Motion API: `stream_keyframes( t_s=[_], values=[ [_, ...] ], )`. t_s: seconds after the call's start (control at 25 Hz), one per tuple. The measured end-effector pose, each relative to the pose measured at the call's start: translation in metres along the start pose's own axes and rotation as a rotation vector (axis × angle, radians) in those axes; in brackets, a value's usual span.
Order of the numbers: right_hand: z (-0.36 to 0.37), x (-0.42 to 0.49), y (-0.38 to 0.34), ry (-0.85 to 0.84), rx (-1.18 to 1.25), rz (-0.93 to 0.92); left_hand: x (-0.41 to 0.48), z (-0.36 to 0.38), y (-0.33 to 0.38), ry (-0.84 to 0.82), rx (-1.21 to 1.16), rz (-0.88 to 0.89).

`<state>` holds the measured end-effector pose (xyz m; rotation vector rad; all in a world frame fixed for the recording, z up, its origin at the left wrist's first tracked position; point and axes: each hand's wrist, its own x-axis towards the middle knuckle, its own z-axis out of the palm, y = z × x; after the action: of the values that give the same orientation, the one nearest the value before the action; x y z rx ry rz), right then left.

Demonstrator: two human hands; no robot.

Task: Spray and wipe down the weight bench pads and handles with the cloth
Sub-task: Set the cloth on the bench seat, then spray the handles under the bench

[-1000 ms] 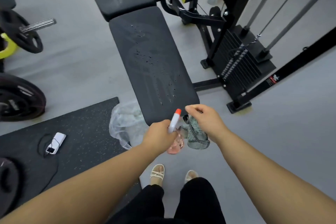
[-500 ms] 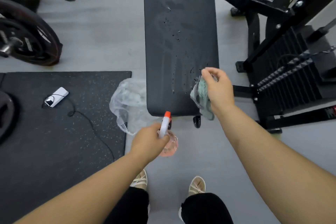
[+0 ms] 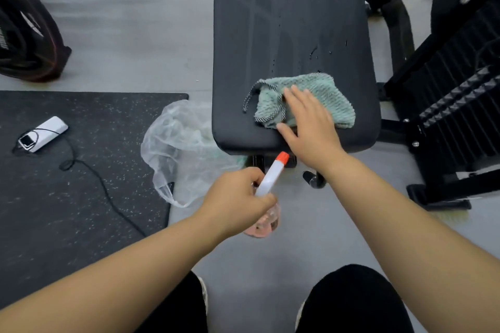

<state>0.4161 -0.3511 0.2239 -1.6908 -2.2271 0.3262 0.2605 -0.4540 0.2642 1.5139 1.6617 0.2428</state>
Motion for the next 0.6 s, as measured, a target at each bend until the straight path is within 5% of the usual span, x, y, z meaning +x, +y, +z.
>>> stream_keyframes(
  t_s=[0.16,0.24,0.32,0.44,0.6],
  values=[
    [0.011,-0.041,0.006,0.407,0.25,-0.29,0.023,0.038,-0.029,-0.009,-0.086,-0.023],
    [0.039,-0.084,0.019,0.471,0.395,-0.334,0.032,0.059,-0.044,-0.024,-0.132,-0.049],
    [0.07,-0.121,0.026,0.218,0.555,-0.134,0.038,0.076,-0.053,-0.028,-0.167,-0.062],
    [0.107,-0.143,0.024,-0.451,0.807,0.288,0.043,0.097,-0.058,-0.021,-0.182,-0.091],
    [0.133,-0.134,0.013,-0.279,0.821,0.297,0.044,0.11,-0.06,-0.062,-0.325,-0.115]
  ],
)
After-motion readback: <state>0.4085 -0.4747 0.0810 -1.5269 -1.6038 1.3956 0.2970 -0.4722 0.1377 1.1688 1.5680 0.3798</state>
